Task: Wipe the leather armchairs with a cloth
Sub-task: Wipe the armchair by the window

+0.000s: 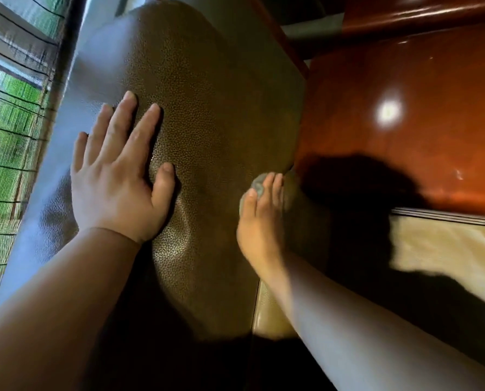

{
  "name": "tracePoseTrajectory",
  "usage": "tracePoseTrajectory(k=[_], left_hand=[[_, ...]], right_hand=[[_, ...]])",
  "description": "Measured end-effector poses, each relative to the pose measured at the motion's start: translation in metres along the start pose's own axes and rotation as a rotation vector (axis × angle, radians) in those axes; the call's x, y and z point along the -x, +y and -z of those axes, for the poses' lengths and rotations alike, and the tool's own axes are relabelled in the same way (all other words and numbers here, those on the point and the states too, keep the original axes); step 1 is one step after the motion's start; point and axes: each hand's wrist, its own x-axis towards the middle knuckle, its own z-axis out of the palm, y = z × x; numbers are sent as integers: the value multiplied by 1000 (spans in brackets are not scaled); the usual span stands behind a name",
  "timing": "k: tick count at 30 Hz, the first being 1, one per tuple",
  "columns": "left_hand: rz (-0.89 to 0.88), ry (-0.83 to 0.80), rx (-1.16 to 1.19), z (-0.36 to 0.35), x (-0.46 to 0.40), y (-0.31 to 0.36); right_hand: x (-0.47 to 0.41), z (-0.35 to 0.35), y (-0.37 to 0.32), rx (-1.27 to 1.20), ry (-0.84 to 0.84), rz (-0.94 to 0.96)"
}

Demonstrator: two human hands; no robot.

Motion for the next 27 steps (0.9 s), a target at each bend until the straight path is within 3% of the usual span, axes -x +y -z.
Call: tracePoseTrajectory(k=[4, 8, 12, 14, 18, 20, 23, 27], left_hand=[[23, -28, 10, 12, 1, 5], [69, -138, 85, 29, 2, 12], [86, -296, 102, 55, 66, -11], [83, -326, 109, 67, 113, -24], [107, -263, 95, 64, 145, -26], [103, -195, 95, 57, 145, -24], [90, -114, 119, 49, 148, -28], [87, -85, 102, 46, 149, -31]], right_hand=[[52, -23, -65, -117, -74, 333], [23, -1, -79, -13, -144, 448], [50, 3, -22, 33, -175, 62], [97, -12, -23, -12, -170, 30], [132, -28, -82, -9, -183, 581], [107, -28, -100, 56, -121, 726], [63, -26, -78, 26, 42, 559], [53, -22, 6, -109, 33, 35]])
